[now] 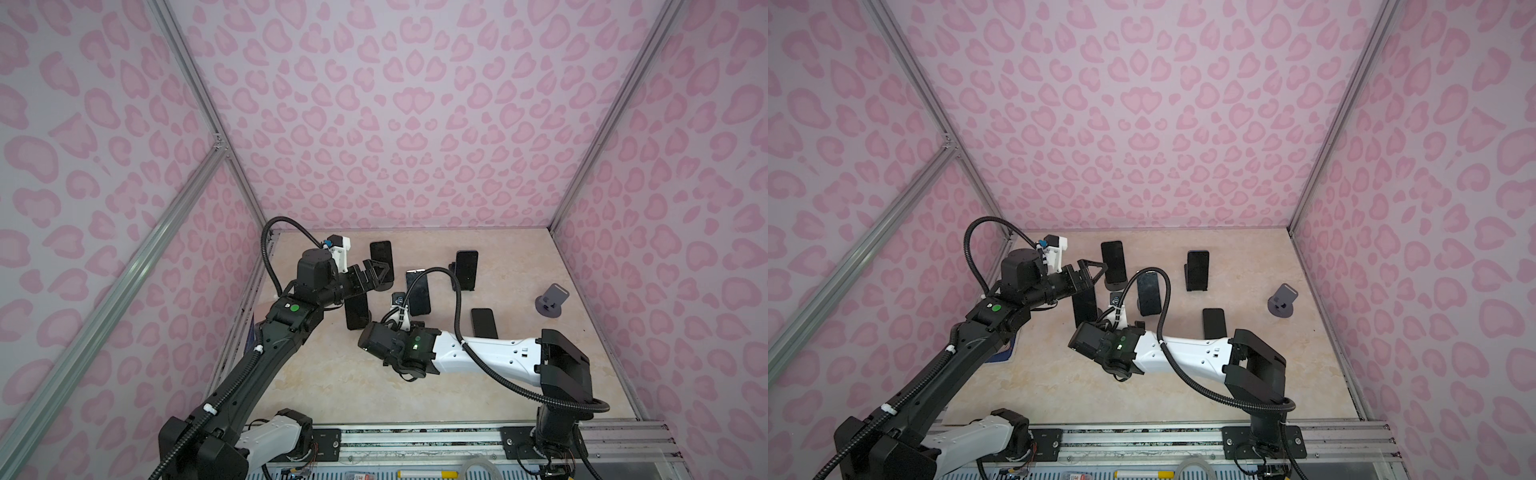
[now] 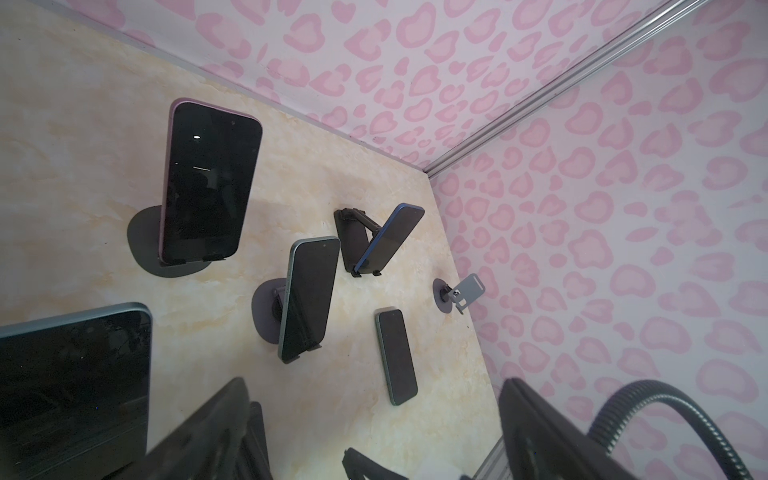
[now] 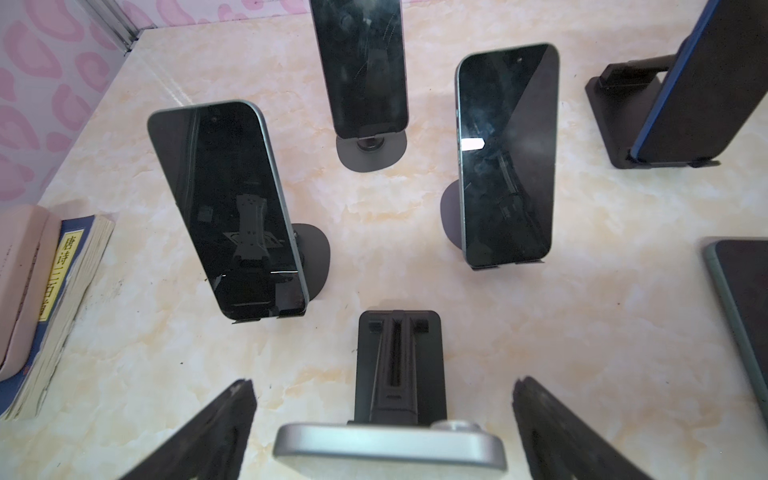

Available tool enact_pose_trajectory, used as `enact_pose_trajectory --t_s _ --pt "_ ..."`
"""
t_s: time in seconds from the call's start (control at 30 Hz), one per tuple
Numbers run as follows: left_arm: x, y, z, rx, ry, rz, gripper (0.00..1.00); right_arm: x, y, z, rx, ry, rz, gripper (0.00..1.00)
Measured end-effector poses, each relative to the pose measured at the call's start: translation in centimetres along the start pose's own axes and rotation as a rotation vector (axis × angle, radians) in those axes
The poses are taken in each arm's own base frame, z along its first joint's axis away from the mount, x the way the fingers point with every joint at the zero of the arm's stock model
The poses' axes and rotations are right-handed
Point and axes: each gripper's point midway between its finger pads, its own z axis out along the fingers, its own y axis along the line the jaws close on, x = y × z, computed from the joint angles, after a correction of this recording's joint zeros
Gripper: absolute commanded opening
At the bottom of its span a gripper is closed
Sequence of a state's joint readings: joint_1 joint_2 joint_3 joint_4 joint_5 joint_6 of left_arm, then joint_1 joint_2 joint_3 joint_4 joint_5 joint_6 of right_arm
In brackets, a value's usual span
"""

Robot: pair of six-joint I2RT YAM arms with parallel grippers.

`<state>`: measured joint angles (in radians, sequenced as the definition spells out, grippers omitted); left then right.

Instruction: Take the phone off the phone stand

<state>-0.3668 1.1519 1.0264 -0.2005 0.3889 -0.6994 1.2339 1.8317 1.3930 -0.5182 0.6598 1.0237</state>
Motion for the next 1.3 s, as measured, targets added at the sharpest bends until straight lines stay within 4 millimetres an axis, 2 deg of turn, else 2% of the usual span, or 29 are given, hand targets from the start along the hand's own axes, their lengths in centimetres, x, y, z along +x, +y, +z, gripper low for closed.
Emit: enact_pose_trajectory --t_s 0.3,0.83,1.3 --pt "-0.2 -0.3 0.0 0.018 -0.008 0.000 0.97 0.5 0.0 0.6 0.014 0.001 0.008 0.88" --pt "-0.2 -0.5 0.1 0.029 -0.011 -0.003 0.97 1.4 -0.4 0.9 0.036 -0.002 -0.017 0.82" --pt "-0.1 -0.6 0.1 0.035 -0.005 -0.004 0.97 1.4 -0.6 0.8 0.025 -0.022 -0.044 0.73"
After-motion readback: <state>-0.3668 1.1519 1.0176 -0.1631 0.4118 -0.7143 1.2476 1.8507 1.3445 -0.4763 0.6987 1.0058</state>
